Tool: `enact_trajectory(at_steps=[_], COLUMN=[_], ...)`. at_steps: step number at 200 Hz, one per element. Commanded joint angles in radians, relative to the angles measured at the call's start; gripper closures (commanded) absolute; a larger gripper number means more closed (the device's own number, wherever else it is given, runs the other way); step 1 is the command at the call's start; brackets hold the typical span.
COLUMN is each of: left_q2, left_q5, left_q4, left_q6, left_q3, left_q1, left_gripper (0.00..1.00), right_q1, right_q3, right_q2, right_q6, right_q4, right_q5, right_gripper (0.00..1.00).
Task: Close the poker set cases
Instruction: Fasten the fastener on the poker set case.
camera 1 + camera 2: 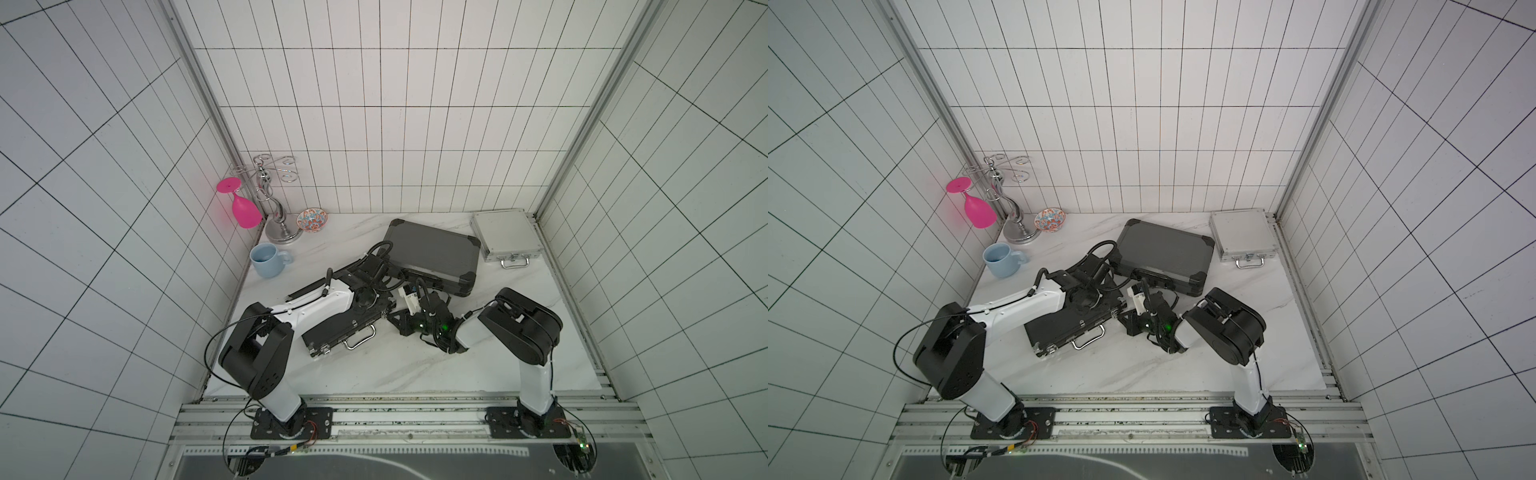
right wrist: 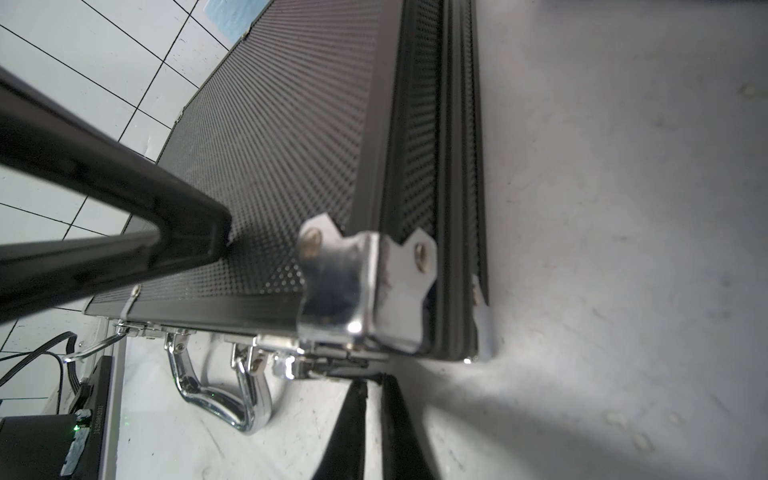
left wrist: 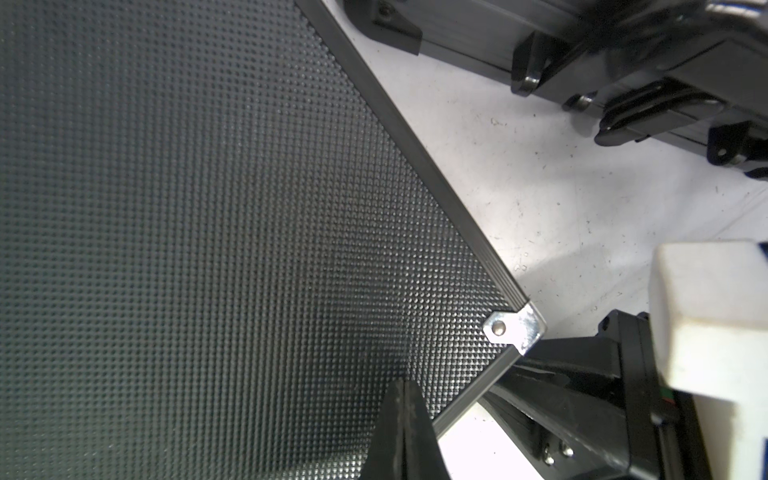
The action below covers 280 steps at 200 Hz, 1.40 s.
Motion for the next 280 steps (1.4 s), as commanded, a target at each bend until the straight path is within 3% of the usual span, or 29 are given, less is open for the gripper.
enact_trajectory(at_steps=[1, 53, 96, 140, 178, 203, 235, 263, 280], left_q2=[0.147, 0.135, 0.133, 0.074, -0.039, -0.164, -0.355, -0.41, -0.407], left_q5=[0.032, 0.044, 0.054, 0.067, 0.01, -0.019, -0.046, -0.05, -0.053], left_q4=[-0.201, -0.196, -0.189, -0.213, -0.291, -0.352, -0.409, -0.46, -0.47], left_q6=[0.004, 0.001, -0.001, -0.006, -0.008, -0.025, -0.038, -0.02, -0.02], left_q3=[-0.143, -0.169, -0.182, -0.119, -0.01, -0.033, -0.114, -0.13, -0.147], left_q1=[0.0, 0.001, 0.0, 0.041, 0.141, 0.236, 0.375, 0.444, 0.465], left_gripper=[1.0, 1.0, 1.0, 1.0, 1.0, 1.0, 0.71, 0.55, 0.53], right_q1=[-0.019, -0.018, -0.021, -0.024, -0.013, 0.019, 0.045, 0.092, 0.143], right_q3=[0.043, 0.072, 0.081, -0.008, 0.014, 0.1, 0.238, 0.319, 0.348], right_q2=[0.029, 0.047, 0.062, -0.112, -0.261, -0.316, -0.29, -0.244, -0.223], right_q6=[0.006, 0.037, 0.057, -0.025, -0.129, -0.19, -0.235, -0.252, -0.253], right_q4=[-0.139, -0.185, -0.139, -0.104, -0.236, -0.377, -0.519, -0.575, -0.589], right_q5=[0.091, 0.166, 0.126, 0.07, -0.001, 0.011, -0.002, -0.027, -0.03], right_gripper=[0.89, 0.95, 0.93, 0.8, 0.71, 0.62, 0.55, 0.52, 0.49])
